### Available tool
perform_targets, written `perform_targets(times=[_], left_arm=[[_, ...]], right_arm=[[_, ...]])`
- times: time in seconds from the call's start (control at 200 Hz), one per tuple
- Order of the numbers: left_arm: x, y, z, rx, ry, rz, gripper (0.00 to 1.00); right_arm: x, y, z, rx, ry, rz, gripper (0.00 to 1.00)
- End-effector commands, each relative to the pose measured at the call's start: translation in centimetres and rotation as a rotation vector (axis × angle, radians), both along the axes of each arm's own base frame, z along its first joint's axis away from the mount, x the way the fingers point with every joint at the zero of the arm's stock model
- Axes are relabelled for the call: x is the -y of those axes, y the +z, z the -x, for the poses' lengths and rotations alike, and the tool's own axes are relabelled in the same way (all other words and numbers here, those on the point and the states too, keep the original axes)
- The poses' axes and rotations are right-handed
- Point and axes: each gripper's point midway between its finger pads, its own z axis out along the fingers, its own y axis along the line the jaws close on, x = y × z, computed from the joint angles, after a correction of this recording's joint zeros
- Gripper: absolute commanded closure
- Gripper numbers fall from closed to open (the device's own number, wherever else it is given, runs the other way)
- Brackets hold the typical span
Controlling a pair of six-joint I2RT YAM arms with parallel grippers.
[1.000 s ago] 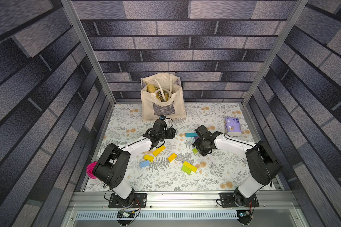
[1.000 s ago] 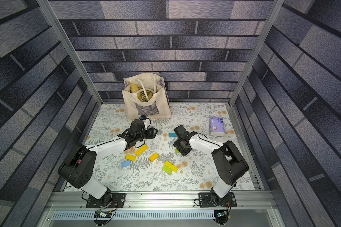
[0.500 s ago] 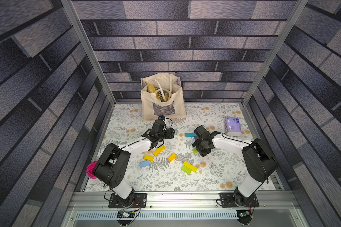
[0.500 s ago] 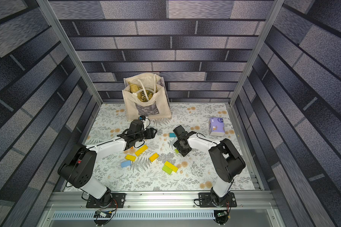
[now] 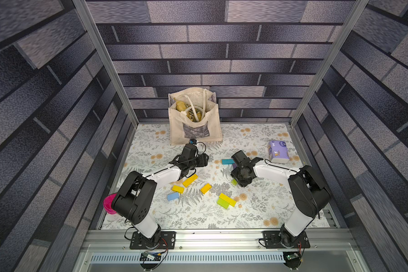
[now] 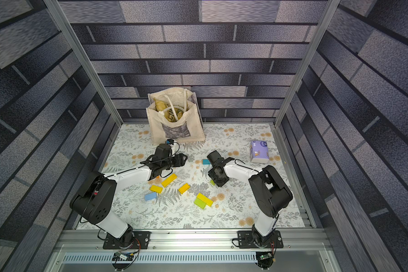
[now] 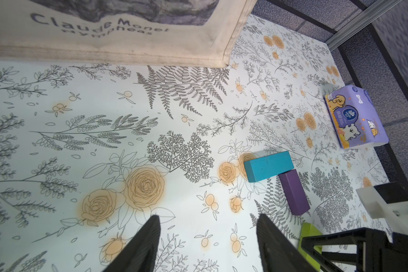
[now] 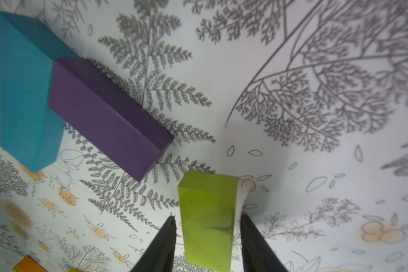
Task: Assemble the letter p with building blocks
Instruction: Pick up the building block from the center of the board, then place the building block at the center of the board.
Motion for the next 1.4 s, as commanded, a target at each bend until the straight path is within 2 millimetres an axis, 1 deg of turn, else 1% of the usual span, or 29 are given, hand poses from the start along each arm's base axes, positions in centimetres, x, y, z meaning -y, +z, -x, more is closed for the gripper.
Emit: perform_targets(times=[0.0, 0.095, 0.22, 0.275, 0.361, 0.406, 0.461, 0.526, 0.591, 0.641, 0.656, 0.666, 0.686, 0.726, 0.796, 0.867, 0.942, 1.032, 1.142, 1.272, 1.392], left_arm=[[-0.4, -0.3, 0.1, -0.006, 0.01, 0.007, 0.33], [-0.4, -0.3, 0.1, -0.006, 0.012, 0.008, 0.32], [-0.6, -0.1, 0.2, -0.004, 0.015, 0.006, 0.33], [-0.7, -0.1, 0.3, -0.002, 0.017, 0.003, 0.33], [-0.6, 0.0, 0.3, -0.002, 0.016, 0.002, 0.33], [-0.6, 0.1, 0.3, -0.001, 0.016, 0.003, 0.33], [-0.7, 0.2, 0.3, -0.002, 0.015, 0.002, 0.33], [-0.6, 0.3, 0.4, 0.0, 0.014, 0.001, 0.33], [-0.6, 0.5, 0.4, 0.003, 0.015, 0.001, 0.33], [-0.7, 0.6, 0.5, 0.006, 0.017, 0.001, 0.33], [-0.6, 0.6, 0.4, 0.007, 0.016, 0.001, 0.32], [-0.6, 0.6, 0.5, 0.007, 0.016, 0.001, 0.32], [-0.6, 0.7, 0.4, 0.008, 0.016, 0.0, 0.33], [-0.7, 0.8, 0.4, 0.01, 0.019, -0.001, 0.33], [-0.6, 1.2, 0.5, 0.015, 0.015, -0.001, 0.33], [-0.7, 1.4, 0.5, 0.018, 0.017, -0.004, 0.33], [-0.8, 1.8, 0.6, 0.024, 0.017, -0.005, 0.32], [-0.7, 2.2, 0.7, 0.029, 0.013, -0.007, 0.32], [-0.6, 2.4, 0.8, 0.029, 0.016, -0.017, 0.32], [-0.5, 1.8, 0.8, 0.018, 0.023, -0.03, 0.32], [-0.1, 1.5, 0.9, 0.009, 0.023, -0.026, 0.32]], right_arm=[[1.2, -1.5, 1.5, -0.046, -0.002, 0.037, 0.59], [1.3, -2.0, 2.0, -0.058, 0.001, 0.032, 0.64], [1.8, -2.2, 2.7, -0.059, 0.004, 0.037, 0.78], [2.2, -1.8, 2.8, -0.042, 0.019, 0.052, 0.85], [3.0, -0.5, 2.8, 0.002, 0.038, 0.09, 0.89], [3.6, 0.6, 2.6, 0.037, 0.052, 0.118, 0.9], [4.4, 2.4, 2.1, 0.086, 0.073, 0.157, 0.9], [5.2, 5.3, 1.4, 0.167, 0.116, 0.219, 0.89], [5.4, 8.5, 0.1, 0.272, 0.177, 0.272, 0.9], [4.7, 11.0, -1.4, 0.367, 0.264, 0.296, 0.9], [4.5, 11.3, -1.6, 0.38, 0.298, 0.307, 0.9], [4.1, 12.4, -2.2, 0.409, 0.311, 0.303, 0.9], [3.8, 13.4, -2.8, 0.43, 0.34, 0.315, 0.89], [3.0, 14.6, -3.8, 0.457, 0.413, 0.34, 0.89], [1.4, 15.7, -5.2, 0.465, 0.541, 0.365, 0.89], [-0.5, 15.8, -6.1, 0.454, 0.644, 0.352, 0.9], [-2.3, 14.9, -6.4, 0.436, 0.726, 0.318, 0.91], [-4.6, 13.6, -6.2, 0.407, 0.814, 0.271, 0.92], [-6.6, 11.8, -5.2, 0.358, 0.917, 0.264, 0.93], [-7.1, 9.8, -4.2, 0.306, 0.936, 0.264, 0.92], [-6.9, 8.4, -3.5, 0.26, 0.95, 0.289, 0.91]])
